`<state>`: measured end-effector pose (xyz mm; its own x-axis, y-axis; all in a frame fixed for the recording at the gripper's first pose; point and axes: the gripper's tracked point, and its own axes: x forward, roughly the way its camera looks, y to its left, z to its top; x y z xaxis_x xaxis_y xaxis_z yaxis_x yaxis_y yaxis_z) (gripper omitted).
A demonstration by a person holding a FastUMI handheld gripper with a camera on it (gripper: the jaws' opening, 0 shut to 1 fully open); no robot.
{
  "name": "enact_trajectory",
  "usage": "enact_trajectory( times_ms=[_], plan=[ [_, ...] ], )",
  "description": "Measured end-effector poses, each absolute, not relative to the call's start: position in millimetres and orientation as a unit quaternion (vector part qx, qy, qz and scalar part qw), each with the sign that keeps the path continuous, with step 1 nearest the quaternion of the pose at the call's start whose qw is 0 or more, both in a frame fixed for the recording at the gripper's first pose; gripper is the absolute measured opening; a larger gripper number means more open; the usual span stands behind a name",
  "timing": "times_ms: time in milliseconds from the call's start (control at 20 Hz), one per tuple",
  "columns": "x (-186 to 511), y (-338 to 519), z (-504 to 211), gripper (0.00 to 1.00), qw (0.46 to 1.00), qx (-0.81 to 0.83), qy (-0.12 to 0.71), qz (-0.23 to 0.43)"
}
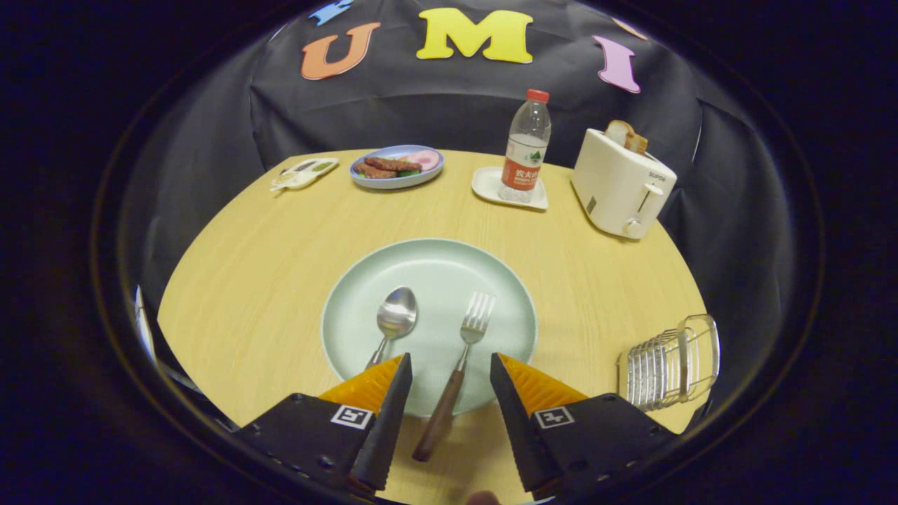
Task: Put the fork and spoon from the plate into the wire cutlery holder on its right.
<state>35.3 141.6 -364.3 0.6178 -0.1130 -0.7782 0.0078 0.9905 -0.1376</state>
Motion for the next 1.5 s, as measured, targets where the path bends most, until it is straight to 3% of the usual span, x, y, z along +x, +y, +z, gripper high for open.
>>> enact_trajectory(
  times_ms=[150,400,500,550,600,700,1050,1500],
  plan=[
    [36,137,-380,0.68,0.886,-0.044,0.459,-0.054],
    [38,130,-392,0.36,0.876,-0.041,0.476,-0.070],
    [40,128,-397,0.15,0.871,-0.036,0.484,-0.078],
    [37,126,-393,0.15,0.864,-0.036,0.495,-0.083],
    [39,123,-394,0.06,0.864,-0.035,0.495,-0.082],
    [39,123,-394,0.01,0.859,-0.029,0.505,-0.080],
    [26,124,-347,0.01,0.845,-0.008,0.532,-0.050],
    [-3,60,-220,0.01,0.830,-0.003,0.556,-0.033]
  ],
)
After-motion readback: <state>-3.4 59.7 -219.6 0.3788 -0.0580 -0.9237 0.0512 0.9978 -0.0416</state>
